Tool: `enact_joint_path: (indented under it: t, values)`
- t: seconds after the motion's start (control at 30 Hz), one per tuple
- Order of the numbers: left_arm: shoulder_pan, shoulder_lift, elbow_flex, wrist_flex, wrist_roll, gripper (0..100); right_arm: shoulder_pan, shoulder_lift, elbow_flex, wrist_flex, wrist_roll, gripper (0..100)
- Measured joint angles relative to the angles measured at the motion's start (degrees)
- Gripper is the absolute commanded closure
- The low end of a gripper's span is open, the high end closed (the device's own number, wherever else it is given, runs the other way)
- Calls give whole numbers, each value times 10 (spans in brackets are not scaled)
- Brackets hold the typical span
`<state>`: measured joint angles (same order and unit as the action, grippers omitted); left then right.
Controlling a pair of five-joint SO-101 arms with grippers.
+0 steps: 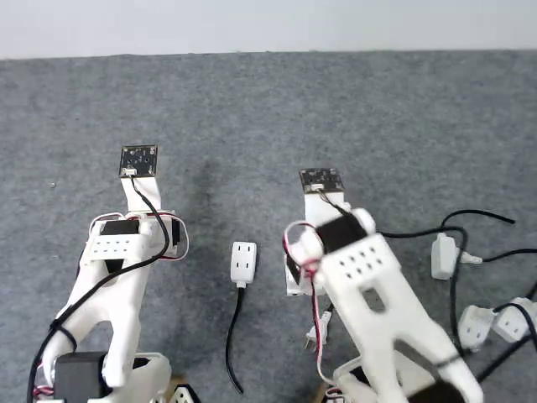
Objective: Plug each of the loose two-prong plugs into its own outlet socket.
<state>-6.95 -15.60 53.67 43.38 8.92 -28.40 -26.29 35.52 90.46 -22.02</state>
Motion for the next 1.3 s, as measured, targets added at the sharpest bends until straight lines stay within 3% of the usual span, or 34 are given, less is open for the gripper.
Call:
enact_joint_path:
  t: [0.23,0.5,0.87,1.07,1.17,1.3]
  values:
    - [0,0,0,0,0,927,-14,86,-26,5,18,836]
    - [0,0,0,0,0,927,-12,95,-25,0,31,760]
    - [0,0,0,0,0,927,-12,142,10,-30,32,758]
    - [0,0,0,0,0,927,4,285,-47,4,43,869]
    - [0,0,0,0,0,927,1,335,-77,12,67,876]
    - [0,0,0,0,0,927,4,403,-71,-47,74,886]
